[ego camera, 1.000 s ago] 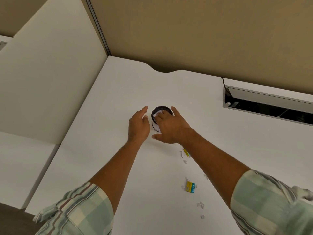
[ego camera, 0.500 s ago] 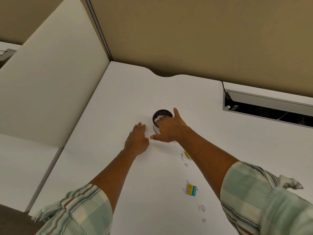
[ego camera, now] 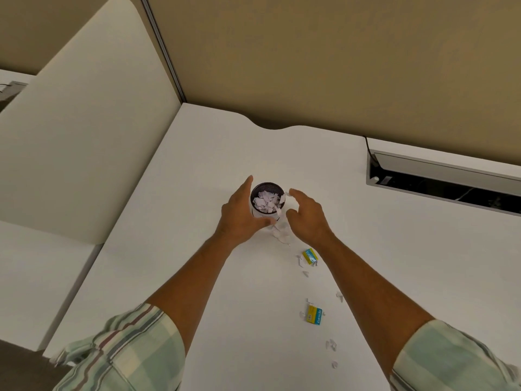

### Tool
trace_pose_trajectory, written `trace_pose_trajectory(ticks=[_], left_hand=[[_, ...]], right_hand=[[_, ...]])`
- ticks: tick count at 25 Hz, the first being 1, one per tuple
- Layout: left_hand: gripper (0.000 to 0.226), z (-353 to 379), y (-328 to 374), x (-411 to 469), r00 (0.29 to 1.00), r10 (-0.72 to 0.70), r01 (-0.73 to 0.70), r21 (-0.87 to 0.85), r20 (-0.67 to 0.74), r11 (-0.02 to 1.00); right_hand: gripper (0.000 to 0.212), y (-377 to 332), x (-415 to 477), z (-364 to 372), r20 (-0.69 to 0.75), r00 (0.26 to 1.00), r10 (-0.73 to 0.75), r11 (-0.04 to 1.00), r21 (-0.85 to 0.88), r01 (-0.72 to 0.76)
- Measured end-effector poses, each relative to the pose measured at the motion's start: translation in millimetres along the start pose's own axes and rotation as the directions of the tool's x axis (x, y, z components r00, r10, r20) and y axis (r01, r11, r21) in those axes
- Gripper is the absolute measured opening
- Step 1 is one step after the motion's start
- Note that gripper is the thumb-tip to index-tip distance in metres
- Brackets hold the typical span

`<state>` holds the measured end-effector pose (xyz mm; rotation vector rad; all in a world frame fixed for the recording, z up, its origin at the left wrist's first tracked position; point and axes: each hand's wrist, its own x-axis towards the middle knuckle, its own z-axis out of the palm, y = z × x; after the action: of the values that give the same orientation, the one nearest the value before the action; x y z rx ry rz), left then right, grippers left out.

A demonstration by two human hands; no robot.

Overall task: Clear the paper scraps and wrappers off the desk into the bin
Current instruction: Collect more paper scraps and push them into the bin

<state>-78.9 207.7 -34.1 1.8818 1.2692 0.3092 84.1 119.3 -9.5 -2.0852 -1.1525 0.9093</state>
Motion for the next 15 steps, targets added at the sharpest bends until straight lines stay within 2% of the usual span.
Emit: trace_pose_trajectory(ticks=[3,5,7,9,12,15], left_hand=[[0.119,6.7,2.7,2.1,1.0,-0.019,0.019,0.032,-0.002,0.999],[0.115,12.2,-0.9,3.8,0.999,-0.034,0.034,0.003,-0.017,0.999],[0.111,14.6,-4.6,4.8,0.999,-0.041,0.04,-0.006,-0.021,0.999],[0.109,14.8,-5.3,4.0,0.999,-0.038,0.038,-0.003,-0.024,0.999],[0.102,15.2,-5.0,3.6,0.999,-0.025,0.025,0.005,-0.037,1.0],[0.094,15.4,-4.6,1.0,1.0,0.009,-0.009,0.025,-0.004,1.0]], right_hand=[[0.052,-8.2,-10.6,1.4,0.01,0.997,-0.08,0.996,0.043,0.08],[0.05,-8.5,-15.8,7.4,0.034,0.982,-0.187,0.976,-0.105,0.189],[0.056,-5.2,-13.9,13.7,0.104,0.964,-0.246,0.862,-0.432,0.266],[0.063,-1.5,-12.9,17.8,0.163,0.957,-0.24,0.72,-0.631,0.288],[0.063,-5.0,-16.6,17.3,0.216,0.928,-0.302,0.561,-0.748,0.356],[0.059,-13.9,-10.3,20.4,0.294,0.92,-0.26,0.535,-0.749,0.391]])
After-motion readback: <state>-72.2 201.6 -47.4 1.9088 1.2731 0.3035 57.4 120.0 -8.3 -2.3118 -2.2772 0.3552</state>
